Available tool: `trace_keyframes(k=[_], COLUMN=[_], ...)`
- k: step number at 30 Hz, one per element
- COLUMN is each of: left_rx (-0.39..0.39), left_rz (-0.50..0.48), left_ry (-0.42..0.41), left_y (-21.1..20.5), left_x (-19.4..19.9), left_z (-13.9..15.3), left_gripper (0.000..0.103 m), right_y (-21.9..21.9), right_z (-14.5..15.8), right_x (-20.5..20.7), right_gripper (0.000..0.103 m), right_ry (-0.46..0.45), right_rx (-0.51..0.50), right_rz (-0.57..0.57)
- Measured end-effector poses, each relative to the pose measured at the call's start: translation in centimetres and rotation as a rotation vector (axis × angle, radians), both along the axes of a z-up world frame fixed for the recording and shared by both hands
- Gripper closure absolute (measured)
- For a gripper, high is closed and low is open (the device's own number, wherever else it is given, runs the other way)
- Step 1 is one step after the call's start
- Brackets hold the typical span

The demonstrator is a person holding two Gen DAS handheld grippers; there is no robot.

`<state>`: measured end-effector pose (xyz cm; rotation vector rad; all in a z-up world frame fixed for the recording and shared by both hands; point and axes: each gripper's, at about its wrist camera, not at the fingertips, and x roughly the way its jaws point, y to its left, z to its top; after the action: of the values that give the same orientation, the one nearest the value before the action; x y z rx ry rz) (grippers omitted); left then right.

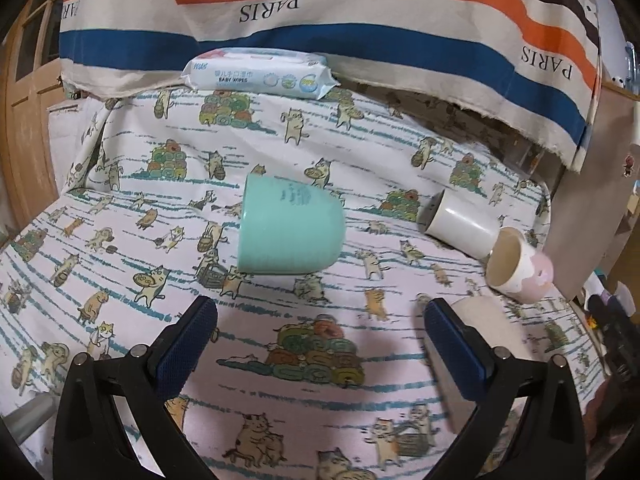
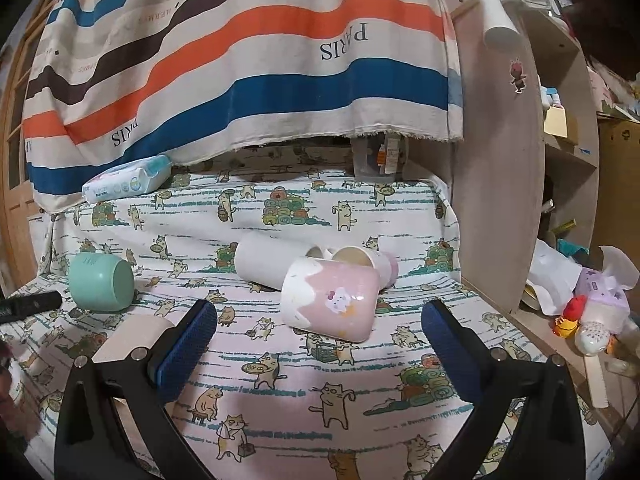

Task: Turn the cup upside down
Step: 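Move the left tool to the beige cup and close its fingers around it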

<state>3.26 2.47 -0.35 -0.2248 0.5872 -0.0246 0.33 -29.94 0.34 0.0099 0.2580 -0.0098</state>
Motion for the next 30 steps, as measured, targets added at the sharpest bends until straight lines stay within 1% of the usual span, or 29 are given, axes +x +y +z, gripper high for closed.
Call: trace_keyframes(k=[4,7,11,16,20,22,23,26,28,30], left_rx=[0.023,0.045,0.018,0.017,0.0,-0.013,-0.019,-0.033,-0.042,-0.051], left_rz=[-0.009,-0.019,-0.069,-0.098,-0.124,-0.136,-0.142,-0.159,-0.165,-0.17], left_ry=[0.007,0.041,0.091,0.145,0.207,0.248,0.267,0.319,0.347,0.374], left_y=[-1.3,-2.8,-4.6,-7.0,-8.5,-9.2,-9.5,-10.3,-10.8,-11.2], left_x=[-0.1,0.3,1.1,2.6,4.0,4.8,5.1,5.9,6.5,7.0], left_z=[1.9,2.9,3.5,4.1,3.8,3.4,3.1,2.3,1.8,1.3], left_gripper=[0.0,0.0,0.0,0.0,0.0,0.008,0.009,0.01,0.014,0.016], right_y=[-0.2,-0.7,-1.4,-2.0,-1.7,-1.5,-1.5,-1.2,-1.1,-1.1], right_z=[0.0,0.0,0.0,0.0,0.0,0.0,0.0,0.1,0.1,0.1], right_x=[0.0,-0.1,-0.1,0.0,0.0,-0.1,-0.1,-0.1,-0.1,-0.1], right_gripper=[0.0,0.0,0.0,0.0,0.0,0.0,0.0,0.0,0.0,0.0], right_ry=[0.0,-0.002,-0.002,0.002,0.002,-0.002,-0.003,-0.003,-0.003,-0.003], right_rx=[0.001,0.009,0.034,0.061,0.047,0.036,0.032,0.012,0.01,0.012], right_rz=[-0.016,-0.045,-0.076,-0.088,-0.099,-0.102,-0.105,-0.124,-0.123,-0.123])
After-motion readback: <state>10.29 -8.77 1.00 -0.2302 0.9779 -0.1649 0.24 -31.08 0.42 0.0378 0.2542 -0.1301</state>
